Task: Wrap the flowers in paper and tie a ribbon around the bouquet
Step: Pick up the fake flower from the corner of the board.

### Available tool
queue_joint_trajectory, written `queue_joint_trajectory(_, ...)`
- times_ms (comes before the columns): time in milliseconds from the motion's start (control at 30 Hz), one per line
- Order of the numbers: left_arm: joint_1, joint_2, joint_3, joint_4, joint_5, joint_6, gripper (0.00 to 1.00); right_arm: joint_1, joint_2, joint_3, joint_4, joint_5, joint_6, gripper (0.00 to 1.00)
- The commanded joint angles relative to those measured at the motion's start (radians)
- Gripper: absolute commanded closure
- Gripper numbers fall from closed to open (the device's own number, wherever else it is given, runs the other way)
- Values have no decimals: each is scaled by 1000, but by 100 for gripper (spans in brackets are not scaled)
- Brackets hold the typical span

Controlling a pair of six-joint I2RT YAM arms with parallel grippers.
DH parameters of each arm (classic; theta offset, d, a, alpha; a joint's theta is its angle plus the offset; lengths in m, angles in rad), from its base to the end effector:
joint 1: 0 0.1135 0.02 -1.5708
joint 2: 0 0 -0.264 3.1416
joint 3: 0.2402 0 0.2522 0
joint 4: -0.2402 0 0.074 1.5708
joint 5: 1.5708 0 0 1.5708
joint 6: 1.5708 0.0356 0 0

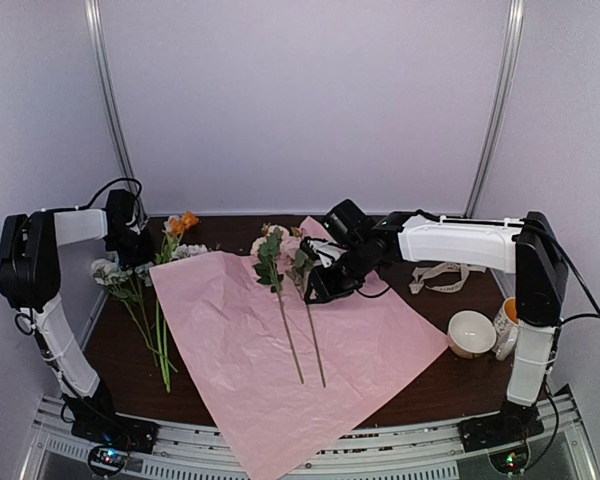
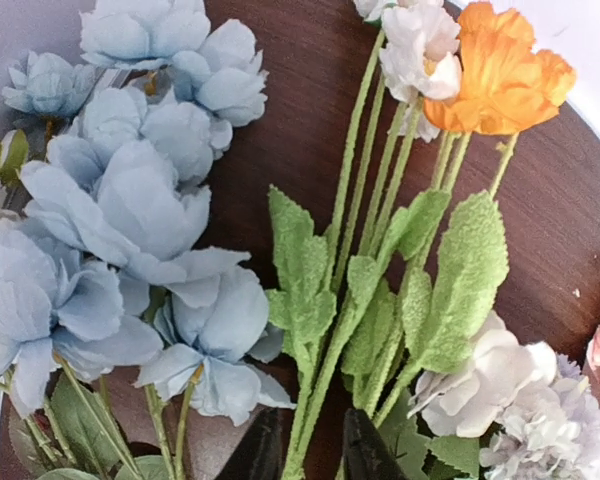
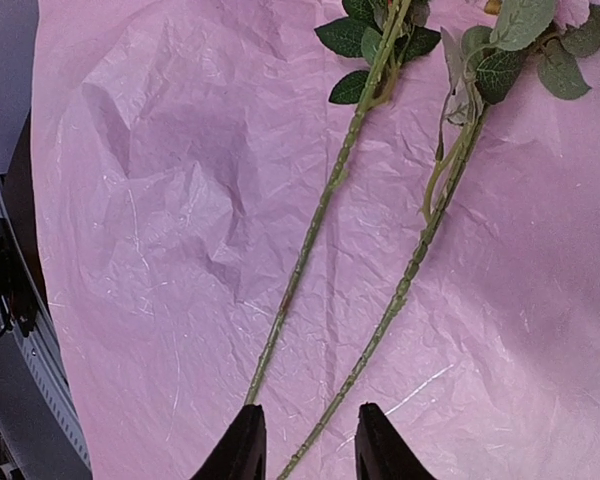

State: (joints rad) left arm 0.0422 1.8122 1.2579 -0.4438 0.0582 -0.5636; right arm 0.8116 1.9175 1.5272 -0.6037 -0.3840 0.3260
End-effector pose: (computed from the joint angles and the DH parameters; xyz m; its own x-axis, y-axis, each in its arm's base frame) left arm 0.3821 0.0141 0.1999 -0.7042 -0.5635 -0.4320 -0.4576 0.8253 -0.3308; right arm 0.2777 0.3120 0.2344 -0.8070 -0.4191 -0.4161 -0.5856 0.6589 0.4721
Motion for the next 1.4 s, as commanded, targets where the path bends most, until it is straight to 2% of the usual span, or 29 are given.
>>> queue_joint_trajectory(0, -6, 18, -20, -61, -24, 32, 78, -5, 1, 18, -14, 13, -12, 68)
queue_joint_trajectory(100, -9, 1, -84, -51, -3, 25, 80, -5, -2, 8, -8, 10, -8, 68)
queue_joint_trajectory(300, -49, -13, -170, -30, 30, 26, 77, -4, 2, 2, -9, 5, -8, 68)
queue_joint_trajectory(567, -63, -23, -153, -100, 21, 49, 76, -5, -16, -14, 3, 3, -7, 68)
queue_joint_trajectory(767, -123, -149, -222, -91, -2, 34, 75, -6, -21, -36, 8, 4, -14, 69)
queue_joint_trajectory(1033, -138, -123, -248, -124, -13, 31, 75, -8, -9, -8, -9, -3, -28, 69)
queue_joint_trajectory(1133, -139, -151, -263, -115, -31, 15, 79, -9, -10, -13, -7, -4, -30, 69)
queue_joint_trajectory(1367, -136, -184, -256, -170, -171, 45, 78, -10, -2, -6, -11, -14, -33, 69)
